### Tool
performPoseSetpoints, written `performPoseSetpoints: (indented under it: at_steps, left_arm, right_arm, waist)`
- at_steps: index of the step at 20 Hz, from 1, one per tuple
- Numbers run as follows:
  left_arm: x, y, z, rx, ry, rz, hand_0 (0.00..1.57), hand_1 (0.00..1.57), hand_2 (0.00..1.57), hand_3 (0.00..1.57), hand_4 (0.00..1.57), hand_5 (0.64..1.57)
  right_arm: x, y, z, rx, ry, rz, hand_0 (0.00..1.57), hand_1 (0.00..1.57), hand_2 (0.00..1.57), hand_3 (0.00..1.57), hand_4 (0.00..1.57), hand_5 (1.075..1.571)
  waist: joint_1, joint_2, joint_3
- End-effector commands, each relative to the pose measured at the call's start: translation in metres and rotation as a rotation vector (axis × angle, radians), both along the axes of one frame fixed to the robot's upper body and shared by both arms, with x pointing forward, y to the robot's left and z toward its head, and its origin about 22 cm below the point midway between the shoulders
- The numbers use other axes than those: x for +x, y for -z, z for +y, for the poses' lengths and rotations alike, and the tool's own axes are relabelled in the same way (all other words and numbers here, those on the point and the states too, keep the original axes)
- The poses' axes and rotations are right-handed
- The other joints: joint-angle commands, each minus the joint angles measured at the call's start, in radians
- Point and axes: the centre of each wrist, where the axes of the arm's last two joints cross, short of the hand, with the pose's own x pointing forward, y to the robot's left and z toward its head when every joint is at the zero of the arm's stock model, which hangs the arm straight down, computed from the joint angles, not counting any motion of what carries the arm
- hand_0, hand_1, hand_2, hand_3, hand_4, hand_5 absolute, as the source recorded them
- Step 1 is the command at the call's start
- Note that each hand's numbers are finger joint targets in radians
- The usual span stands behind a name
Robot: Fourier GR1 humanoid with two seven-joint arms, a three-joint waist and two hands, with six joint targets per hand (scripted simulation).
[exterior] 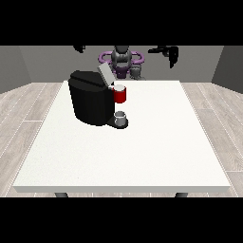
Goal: Insert the coffee pod into the coffee machine and close the lid
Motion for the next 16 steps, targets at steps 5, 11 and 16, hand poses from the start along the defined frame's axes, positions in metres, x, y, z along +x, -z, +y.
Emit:
performPoseSetpoints:
  at_steps: [5, 11, 16]
  left_arm:
    - [-0.024, 0.001, 0.010, -0.051, 0.002, -0.029, 0.00, 0.00, 0.00, 0.00, 0.20, 1.571]
    - [-0.041, -0.010, -0.005, -0.057, -0.043, -0.043, 0.00, 0.00, 0.00, 0.00, 0.00, 1.571]
    - [-0.051, -0.018, -0.002, -0.075, -0.063, -0.089, 0.00, 0.00, 0.00, 0.00, 0.00, 1.571]
  right_arm:
    - [0.014, 0.000, 0.032, -0.029, -0.032, 0.018, 0.00, 0.00, 0.00, 0.00, 0.00, 1.571]
    - [0.030, 0.003, 0.016, 0.034, -0.056, 0.017, 0.00, 0.00, 0.00, 0.00, 0.00, 1.571]
    - [0.050, -0.011, 0.007, 0.024, -0.045, 0.001, 0.00, 0.00, 0.00, 0.00, 0.00, 1.571]
  waist:
    - [0.048, 0.042, 0.0002]
    - [0.023, 0.093, 0.0003]
    - [0.030, 0.161, 0.0002]
